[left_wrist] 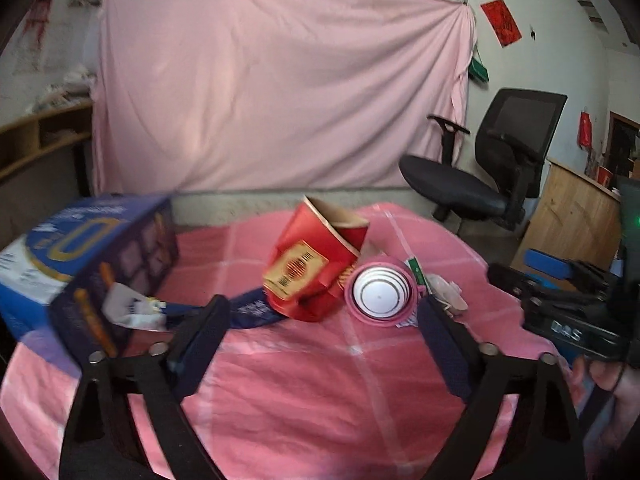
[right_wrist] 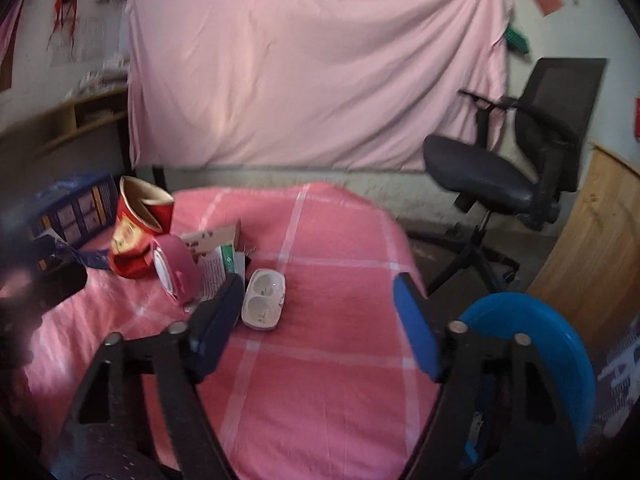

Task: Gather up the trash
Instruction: 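Move both tools back over the bed toward the remaining trash, then grasp the pink-rimmed white lid with the left tool while the right tool grasps the white earbud case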

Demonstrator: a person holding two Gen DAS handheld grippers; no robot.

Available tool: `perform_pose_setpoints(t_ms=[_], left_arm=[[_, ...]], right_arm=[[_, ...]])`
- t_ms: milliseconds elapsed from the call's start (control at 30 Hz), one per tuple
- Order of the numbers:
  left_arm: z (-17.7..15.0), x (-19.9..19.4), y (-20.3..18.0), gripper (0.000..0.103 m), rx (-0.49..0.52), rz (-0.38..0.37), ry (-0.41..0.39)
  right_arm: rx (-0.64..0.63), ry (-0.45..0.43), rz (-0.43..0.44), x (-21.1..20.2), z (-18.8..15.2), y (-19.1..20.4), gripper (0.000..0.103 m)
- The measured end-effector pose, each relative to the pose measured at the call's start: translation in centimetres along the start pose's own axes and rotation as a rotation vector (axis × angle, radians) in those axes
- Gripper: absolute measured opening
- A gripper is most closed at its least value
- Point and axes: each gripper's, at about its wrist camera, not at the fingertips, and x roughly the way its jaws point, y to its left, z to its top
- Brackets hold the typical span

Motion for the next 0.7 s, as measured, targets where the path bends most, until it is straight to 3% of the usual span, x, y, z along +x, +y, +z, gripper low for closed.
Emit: perform_pose_setpoints(t_ms=[200,500,567,633,700], left_arm=[[1.0,2.3,0.6,0.076,-0.048,-0.063,0.083],[1.6,3.9,1.0,0.076,-0.067,-0.157,0.184],[1.8,3.9,0.9,0.076,-0.068,-0.171,0.187],[2.0,4.1,0.8,0.076,-0.071,-0.186,0.192],[2.2,4.2,0.5,0.076,-0.073,-0.192,0.198]], right_arm=[[0.033,0.113,0.099,3.8,0.7,-0.6,0.077],[0.046,0.240,0.226,6.5,-0.5,0.0,0.073],[0.055,0.257,0.235,6.8,-0.8,-0.2,0.062],[0.072,0.259,0.258,6.7,-0.9,-0.6,0.045],[0.088,0.261,0.275,6.5,-1.1,-1.0,0.041]])
